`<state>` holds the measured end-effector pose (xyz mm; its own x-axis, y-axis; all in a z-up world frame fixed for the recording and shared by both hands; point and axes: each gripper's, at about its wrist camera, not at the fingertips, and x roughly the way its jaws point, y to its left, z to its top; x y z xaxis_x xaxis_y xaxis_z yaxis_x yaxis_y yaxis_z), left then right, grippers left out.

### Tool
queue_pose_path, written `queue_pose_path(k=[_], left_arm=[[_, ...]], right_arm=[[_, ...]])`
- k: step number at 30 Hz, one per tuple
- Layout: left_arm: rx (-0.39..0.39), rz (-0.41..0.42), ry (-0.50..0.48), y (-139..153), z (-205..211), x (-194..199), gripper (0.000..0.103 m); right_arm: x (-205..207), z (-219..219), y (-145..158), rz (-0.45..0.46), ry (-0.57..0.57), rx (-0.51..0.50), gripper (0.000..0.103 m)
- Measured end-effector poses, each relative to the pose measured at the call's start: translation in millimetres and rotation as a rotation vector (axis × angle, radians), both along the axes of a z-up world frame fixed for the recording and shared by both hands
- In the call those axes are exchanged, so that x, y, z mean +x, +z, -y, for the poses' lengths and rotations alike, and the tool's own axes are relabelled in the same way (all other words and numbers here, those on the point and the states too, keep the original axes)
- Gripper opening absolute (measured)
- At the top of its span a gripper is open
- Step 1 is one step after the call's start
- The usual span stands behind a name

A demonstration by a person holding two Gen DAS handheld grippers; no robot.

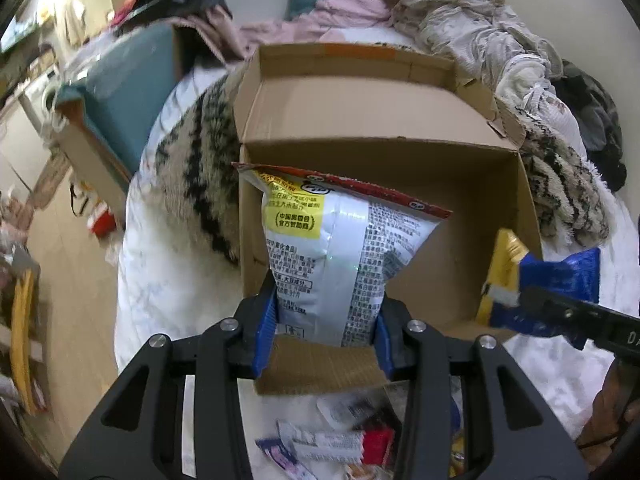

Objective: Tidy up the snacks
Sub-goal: 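Carry both held bags up over the cardboard box, then lower both bags into the box and open both tools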

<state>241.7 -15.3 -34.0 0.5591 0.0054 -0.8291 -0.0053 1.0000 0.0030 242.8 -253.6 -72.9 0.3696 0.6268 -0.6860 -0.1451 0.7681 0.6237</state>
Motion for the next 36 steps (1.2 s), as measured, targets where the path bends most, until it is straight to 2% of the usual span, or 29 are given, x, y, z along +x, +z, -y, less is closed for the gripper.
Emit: queue_pose_path(k=[9, 16, 24, 26, 28, 30, 34, 36], left_arm=[[-0.008, 0.071, -0.043, 9, 15, 0, 0.037], [-0.036, 0.001, -0.048, -11, 19, 9, 0.039], [-0.056, -0.003, -0.032, -16, 16, 8, 0.041], [-0.052, -0.005, -0.034, -16, 17, 7, 0.049], [-0.060, 0.010, -0.034, -13, 16, 4, 0.067], [-0.066, 0.028, -0.030, -9, 15, 2, 0.075], [-0.101, 0.034, -0.021, -4, 12, 1, 0.088], [-0.120, 0.041, -0.021, -2, 11, -1, 0.090]], right_arm=[[11, -21, -19, -0.053, 0.060, -0.042, 0.034], [14, -20, -24, -0.068, 0.065, -0.035, 0.035], [17, -24, -27, -0.083, 0.070, -0.023, 0.036], [18, -24, -25, -0.072, 0.067, -0.039, 0.036], [18, -22, -23, -0.062, 0.050, -0.057, 0.040], [18, -18, -22, -0.052, 0.029, -0.072, 0.051], [17, -11, -17, -0.014, -0.014, -0.159, 0.054], [16, -9, -13, 0.015, -0.038, -0.225, 0.064]])
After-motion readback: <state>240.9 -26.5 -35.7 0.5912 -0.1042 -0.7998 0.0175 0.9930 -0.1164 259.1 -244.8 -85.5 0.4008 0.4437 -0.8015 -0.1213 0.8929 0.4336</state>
